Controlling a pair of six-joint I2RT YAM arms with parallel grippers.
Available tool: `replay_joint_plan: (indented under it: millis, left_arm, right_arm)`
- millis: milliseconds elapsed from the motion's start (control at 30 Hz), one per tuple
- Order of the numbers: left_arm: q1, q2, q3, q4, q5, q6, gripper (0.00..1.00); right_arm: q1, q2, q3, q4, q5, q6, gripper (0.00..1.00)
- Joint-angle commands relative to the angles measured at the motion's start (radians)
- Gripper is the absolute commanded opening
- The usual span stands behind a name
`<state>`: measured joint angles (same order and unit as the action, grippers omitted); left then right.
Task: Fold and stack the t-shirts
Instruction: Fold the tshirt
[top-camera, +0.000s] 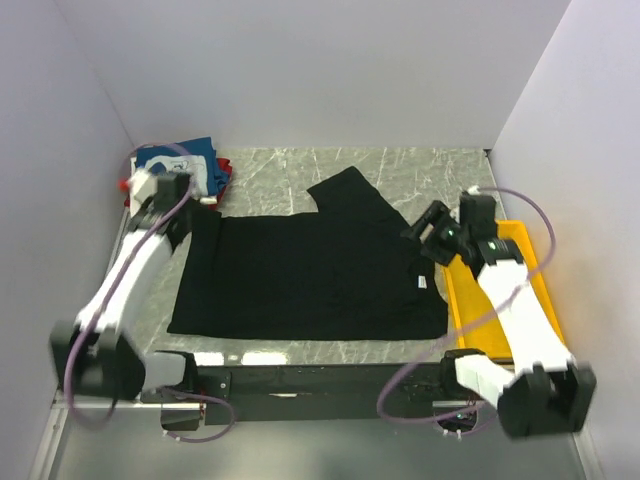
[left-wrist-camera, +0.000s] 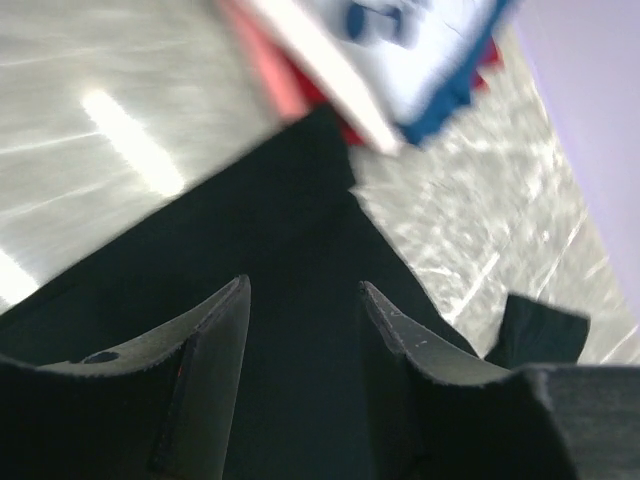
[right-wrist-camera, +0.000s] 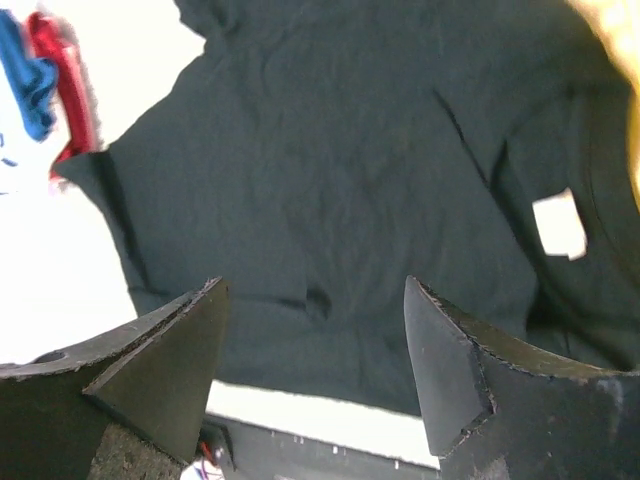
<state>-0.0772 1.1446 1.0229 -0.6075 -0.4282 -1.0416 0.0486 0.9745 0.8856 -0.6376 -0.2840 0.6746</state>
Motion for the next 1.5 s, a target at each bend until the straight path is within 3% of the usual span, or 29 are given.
replay_joint_plan:
  millis: [0,233,367,567,1000,1200,1467]
  left_arm:
    - [-0.055,0.226,0.123,0.215,0.063,0.158,0.52]
    - [-0.064,0.621,0.382,0.268,0.147,0.252,0.5]
    - [-0.056,0.843,0.58,0.206,0.121,0.287,0.5]
    - [0.025,1.004,0.71,0.175,0.146,0.307,0.49]
    - [0.146,1.181,0.882,0.147,0.178,0.393,0.49]
    - [0.154,1.253,1.034,0.106,0.183,0.42,0.5]
    - [0.131,1.129,0.945,0.206,0.276,0.44,0.53]
  right_arm:
    - [0.031,0.14,0.105,0.188,0.006,-0.029,0.77]
    - [0.094,0.381,0.268,0.242,0.054,-0.069,0.76]
    - [0.094,0.495,0.326,0.265,0.045,-0.075,0.74]
    - [0.097,0.611,0.406,0.274,0.034,-0.09,0.73]
    - [0.096,0.736,0.461,0.277,0.022,-0.104,0.71]
    - [0.096,0.777,0.48,0.291,0.038,-0.113,0.7]
    - [0.088,0.95,0.683,0.279,0.078,-0.173,0.71]
